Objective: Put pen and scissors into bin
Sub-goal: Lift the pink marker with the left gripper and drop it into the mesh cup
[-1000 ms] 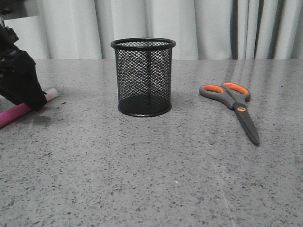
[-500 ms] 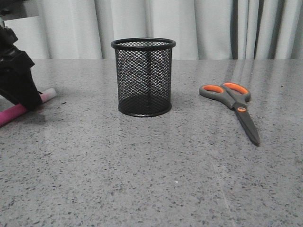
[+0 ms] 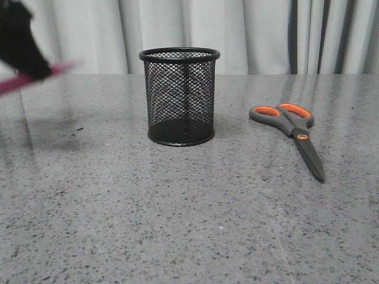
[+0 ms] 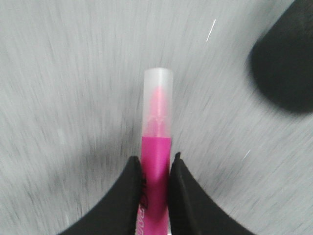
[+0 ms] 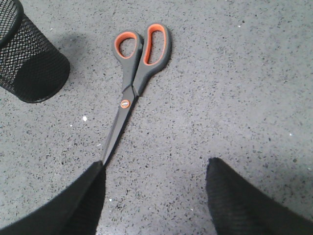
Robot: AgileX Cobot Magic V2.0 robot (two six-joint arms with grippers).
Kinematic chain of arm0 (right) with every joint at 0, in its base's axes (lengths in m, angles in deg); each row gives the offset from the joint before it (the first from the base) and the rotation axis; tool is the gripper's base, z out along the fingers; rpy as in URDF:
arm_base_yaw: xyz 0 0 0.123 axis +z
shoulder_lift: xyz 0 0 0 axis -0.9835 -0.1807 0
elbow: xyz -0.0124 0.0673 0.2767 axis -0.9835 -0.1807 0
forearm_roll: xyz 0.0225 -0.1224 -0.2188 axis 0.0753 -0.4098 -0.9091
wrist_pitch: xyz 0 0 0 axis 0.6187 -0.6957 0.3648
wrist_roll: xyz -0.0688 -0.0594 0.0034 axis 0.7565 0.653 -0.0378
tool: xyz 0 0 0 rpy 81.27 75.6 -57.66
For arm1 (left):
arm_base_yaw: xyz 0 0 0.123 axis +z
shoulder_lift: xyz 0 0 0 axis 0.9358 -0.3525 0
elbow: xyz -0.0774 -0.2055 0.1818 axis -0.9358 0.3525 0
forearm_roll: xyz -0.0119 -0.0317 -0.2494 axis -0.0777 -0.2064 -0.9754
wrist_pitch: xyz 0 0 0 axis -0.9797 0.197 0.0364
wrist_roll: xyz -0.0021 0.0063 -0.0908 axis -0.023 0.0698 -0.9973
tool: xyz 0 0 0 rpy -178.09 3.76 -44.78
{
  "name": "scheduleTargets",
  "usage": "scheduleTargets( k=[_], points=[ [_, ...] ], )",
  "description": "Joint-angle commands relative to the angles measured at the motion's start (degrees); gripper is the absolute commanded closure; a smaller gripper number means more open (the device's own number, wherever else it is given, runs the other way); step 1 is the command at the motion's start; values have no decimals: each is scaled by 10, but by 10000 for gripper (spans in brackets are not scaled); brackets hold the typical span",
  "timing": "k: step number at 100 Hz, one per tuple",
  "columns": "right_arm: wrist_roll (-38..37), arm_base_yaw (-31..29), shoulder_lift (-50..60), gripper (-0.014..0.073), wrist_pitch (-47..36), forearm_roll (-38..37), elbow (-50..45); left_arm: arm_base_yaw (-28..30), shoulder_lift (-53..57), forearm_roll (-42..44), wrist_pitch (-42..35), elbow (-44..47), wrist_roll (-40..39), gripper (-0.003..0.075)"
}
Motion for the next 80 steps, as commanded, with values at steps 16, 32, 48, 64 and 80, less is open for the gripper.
scheduleTargets(
  k=[16, 32, 48, 64, 80],
  points=[
    [5, -5, -2, 189, -38, 12, 21, -82, 65, -143, -142, -43, 54, 740],
    [5, -5, -2, 189, -34, 17, 21, -148, 39, -173, -232, -43, 55, 740],
    [5, -5, -2, 189, -33, 17, 21, -207, -3, -173, -311, -43, 55, 740],
    [5, -5, -2, 189, -33, 17, 21, -245, -43, -171, -386, -43, 57, 740],
    [5, -5, -2, 189, -33, 17, 21, -256, -75, -171, -399, -43, 57, 740]
  ],
)
